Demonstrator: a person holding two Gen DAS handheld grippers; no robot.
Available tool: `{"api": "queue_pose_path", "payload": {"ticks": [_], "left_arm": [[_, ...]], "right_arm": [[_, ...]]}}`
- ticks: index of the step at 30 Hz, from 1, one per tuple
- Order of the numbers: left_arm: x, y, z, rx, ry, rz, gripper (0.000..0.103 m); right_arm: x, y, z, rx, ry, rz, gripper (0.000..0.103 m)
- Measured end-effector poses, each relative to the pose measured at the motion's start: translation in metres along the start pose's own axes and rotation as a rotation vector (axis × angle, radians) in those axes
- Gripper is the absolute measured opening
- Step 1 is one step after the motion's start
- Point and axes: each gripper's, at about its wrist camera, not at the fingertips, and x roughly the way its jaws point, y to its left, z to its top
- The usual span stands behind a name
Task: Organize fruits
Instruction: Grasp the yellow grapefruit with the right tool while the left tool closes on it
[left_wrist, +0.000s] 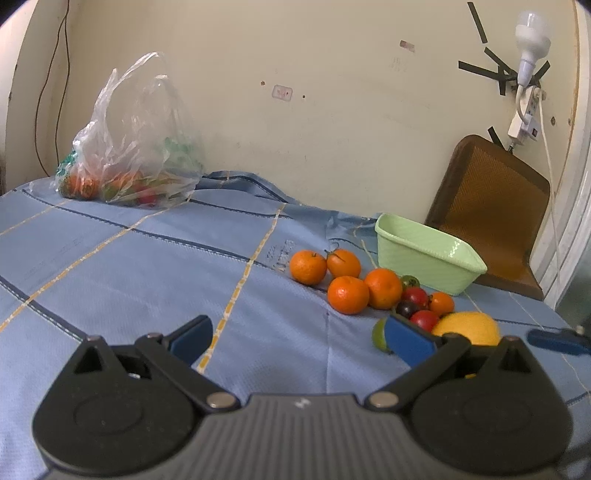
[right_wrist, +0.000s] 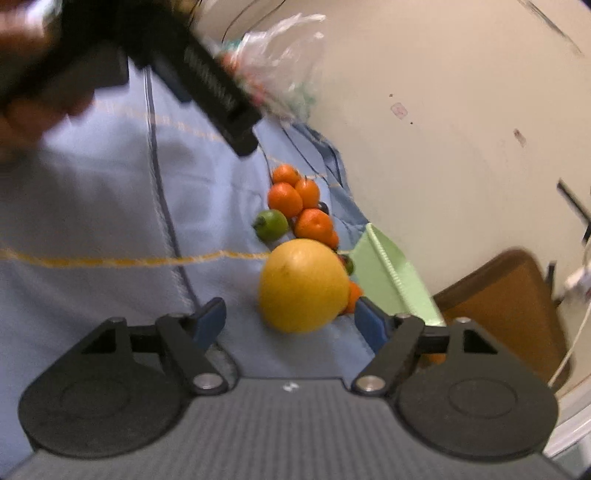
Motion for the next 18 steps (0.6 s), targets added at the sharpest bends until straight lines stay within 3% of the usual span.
{"api": "queue_pose_path", "payload": {"ticks": [5, 11, 14, 18], "left_arm": [[0.002, -0.002, 0.0, 0.01, 0.012, -0.002, 0.103], [0.001, -0.005, -0.001, 0.039, 0.019, -0.047, 0.103], [-0.002, -0.006, -0.001, 0.047, 0.028, -0.119, 0.099], [-0.001, -0.007, 0.002, 0.005, 0.092, -0.256, 0.094]], "right_arm": [[-0.036, -0.021, -0.021, 0.269, -0.109, 0.104, 0.083], [-0.029, -0.051, -0.063, 0.682, -0.067, 0.115, 0.082], [-0.032, -0.058, -0.072, 0.768, -0.059, 0.145, 0.079], [-0.027, -0.05, -0.063, 0.735, -0.067, 0.194, 0.076]]}}
